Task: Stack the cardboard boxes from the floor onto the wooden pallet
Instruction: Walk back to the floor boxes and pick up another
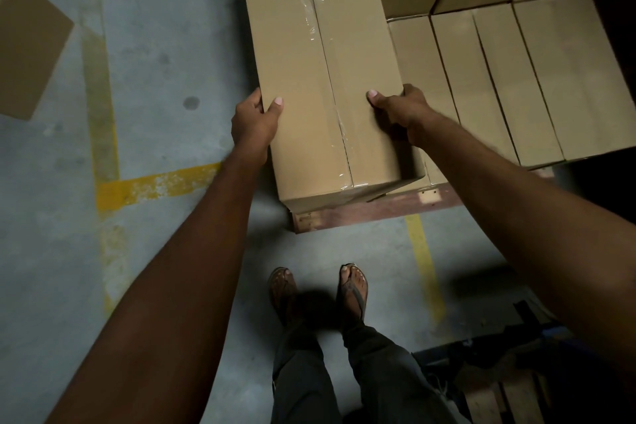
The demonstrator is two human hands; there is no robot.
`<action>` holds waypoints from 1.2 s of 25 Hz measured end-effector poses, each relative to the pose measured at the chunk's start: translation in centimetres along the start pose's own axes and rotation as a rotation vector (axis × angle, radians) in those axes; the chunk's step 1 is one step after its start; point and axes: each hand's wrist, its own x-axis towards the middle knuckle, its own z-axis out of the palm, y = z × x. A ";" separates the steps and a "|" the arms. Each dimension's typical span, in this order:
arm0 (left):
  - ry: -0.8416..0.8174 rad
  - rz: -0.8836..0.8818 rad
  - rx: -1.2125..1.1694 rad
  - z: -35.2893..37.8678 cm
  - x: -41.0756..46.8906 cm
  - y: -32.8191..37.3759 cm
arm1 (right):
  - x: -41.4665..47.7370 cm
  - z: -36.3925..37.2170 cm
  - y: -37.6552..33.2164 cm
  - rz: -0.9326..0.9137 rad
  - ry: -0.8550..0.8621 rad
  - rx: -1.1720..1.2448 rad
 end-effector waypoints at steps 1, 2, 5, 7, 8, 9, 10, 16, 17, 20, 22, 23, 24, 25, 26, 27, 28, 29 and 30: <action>0.007 0.006 0.027 0.0 0.0 0.1 | 0.2 0.0 0.1 -0.006 0.006 -0.007; 0.016 0.014 0.043 0.1 0.0 0.1 | 0.1 0.1 0.0 -0.011 0.015 -0.020; 0.017 -0.009 0.028 0.1 0.2 -0.2 | -0.3 0.0 -0.1 -0.015 0.020 -0.082; 0.003 -0.078 0.007 -0.1 -0.1 -0.2 | -1.0 0.1 -0.1 -0.032 0.059 -0.193; -0.002 -0.108 0.010 -0.1 -0.6 -0.1 | -1.4 0.1 0.0 -0.054 0.093 -0.255; -0.007 -0.126 0.023 -0.3 -1.3 0.1 | -2.1 0.0 0.2 -0.073 0.125 -0.301; -0.015 -0.127 0.029 -0.5 -2.2 0.3 | -3.1 -0.1 0.3 -0.089 0.140 -0.330; -0.035 -0.157 -0.194 -4.6 -10.8 2.1 | -11.3 -1.6 0.7 -0.262 0.132 -0.298; -0.022 -0.147 -0.240 -5.6 -12.5 2.8 | -12.8 -1.8 0.2 -0.281 0.106 -0.260; 0.029 -0.102 -0.387 -9.1 -18.1 5.0 | -18.5 -1.8 -2.0 -0.314 -0.003 -0.127; 0.035 -0.087 -0.427 -10.9 -21.6 5.5 | -21.8 -1.4 -2.8 -0.313 -0.052 -0.076; 0.045 -0.086 -0.438 -12.2 -23.5 5.4 | -23.9 -1.0 -2.7 -0.310 -0.077 -0.055; 0.061 -0.082 -0.462 -13.3 -25.3 5.2 | -26.1 -0.4 -2.6 -0.312 -0.103 -0.034; 0.091 -0.079 -0.487 -14.7 -27.0 4.9 | -28.3 0.3 -2.6 -0.321 -0.128 -0.021; 0.126 -0.083 -0.506 -16.0 -28.4 4.3 | -30.4 1.1 -2.5 -0.320 -0.145 -0.004; 0.155 -0.085 -0.522 -17.3 -29.8 3.8 | -32.3 2.0 -2.4 -0.318 -0.158 0.013; 0.181 -0.085 -0.541 -18.8 -31.1 3.3 | -34.3 3.0 -2.3 -0.327 -0.171 0.030; 0.199 -0.082 -0.554 -20.3 -32.3 2.9 | -36.1 4.2 -2.1 -0.343 -0.181 0.044; 0.206 -0.074 -0.552 -22.2 -33.3 2.5 | -37.9 5.7 -2.0 -0.350 -0.193 0.060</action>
